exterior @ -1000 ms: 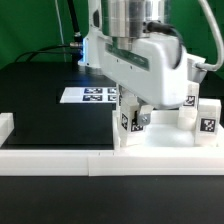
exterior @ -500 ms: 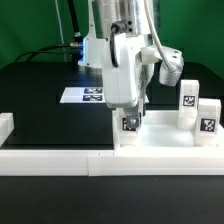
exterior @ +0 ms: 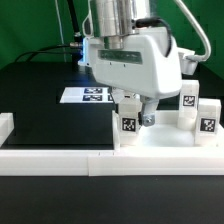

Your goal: Assemble square table

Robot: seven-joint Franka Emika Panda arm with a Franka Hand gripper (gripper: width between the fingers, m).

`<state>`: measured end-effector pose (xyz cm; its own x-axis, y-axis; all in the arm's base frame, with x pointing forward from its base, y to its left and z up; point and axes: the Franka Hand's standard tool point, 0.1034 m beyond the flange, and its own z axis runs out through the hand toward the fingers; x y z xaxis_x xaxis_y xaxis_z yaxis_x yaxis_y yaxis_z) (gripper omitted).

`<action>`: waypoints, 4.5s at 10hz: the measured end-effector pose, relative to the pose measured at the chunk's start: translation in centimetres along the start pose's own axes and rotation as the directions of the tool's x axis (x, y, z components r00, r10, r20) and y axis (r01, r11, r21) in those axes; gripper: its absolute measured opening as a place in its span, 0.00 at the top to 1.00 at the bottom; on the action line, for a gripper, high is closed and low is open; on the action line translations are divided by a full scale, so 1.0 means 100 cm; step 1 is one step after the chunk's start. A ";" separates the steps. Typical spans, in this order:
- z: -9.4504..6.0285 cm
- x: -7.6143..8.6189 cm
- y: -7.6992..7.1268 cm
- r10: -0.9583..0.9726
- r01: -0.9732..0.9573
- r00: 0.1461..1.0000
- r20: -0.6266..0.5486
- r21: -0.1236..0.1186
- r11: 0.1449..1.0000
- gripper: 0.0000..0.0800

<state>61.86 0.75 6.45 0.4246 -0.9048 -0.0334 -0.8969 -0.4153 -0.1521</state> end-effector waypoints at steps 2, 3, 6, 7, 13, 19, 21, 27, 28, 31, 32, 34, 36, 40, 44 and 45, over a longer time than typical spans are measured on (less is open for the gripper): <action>0.000 0.000 0.000 -0.157 0.157 0.988 0.000 -0.001 0.988 0.19; 0.000 0.002 0.001 -0.285 0.285 0.959 -0.003 -0.007 0.959 0.19; -0.002 0.007 -0.002 -0.580 0.580 0.814 -0.012 -0.021 0.814 0.19; -0.002 0.007 -0.002 -0.540 0.540 0.842 -0.012 -0.020 0.842 0.29; -0.002 0.011 0.000 -0.006 0.006 1.000 -0.016 -0.012 1.000 0.64; 0.000 0.005 0.000 0.657 -0.658 0.753 0.040 0.021 0.752 0.63; 0.001 0.004 0.000 0.634 -0.635 0.772 0.040 0.022 0.772 0.37; -0.001 0.003 -0.003 0.062 -0.063 0.998 0.018 0.041 0.997 0.19; -0.001 0.004 -0.002 -0.029 0.029 0.999 0.012 0.040 0.999 0.19; -0.003 0.006 -0.001 -0.589 0.588 0.808 0.025 0.030 0.808 0.19; -0.003 0.006 -0.001 -0.629 0.628 0.777 0.025 0.029 0.778 0.19; -0.003 0.007 0.000 -0.601 0.601 0.799 0.026 0.028 0.799 0.24; -0.003 0.006 0.000 -0.498 0.498 0.867 0.030 0.025 0.867 0.41; -0.003 0.007 0.000 -0.276 0.275 0.961 0.034 0.017 0.961 0.64; -0.003 0.003 0.000 0.388 -0.386 0.921 0.043 -0.032 0.922 0.64; -0.004 0.004 -0.003 0.580 -0.579 0.812 0.057 -0.036 0.814 0.64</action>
Offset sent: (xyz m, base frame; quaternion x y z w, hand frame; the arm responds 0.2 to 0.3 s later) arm 0.0129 0.0045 0.0019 0.0183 -0.0318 -0.3812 0.9238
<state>62.27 0.51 6.87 -0.1685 -0.9707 -0.1715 -0.9808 0.1824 -0.0691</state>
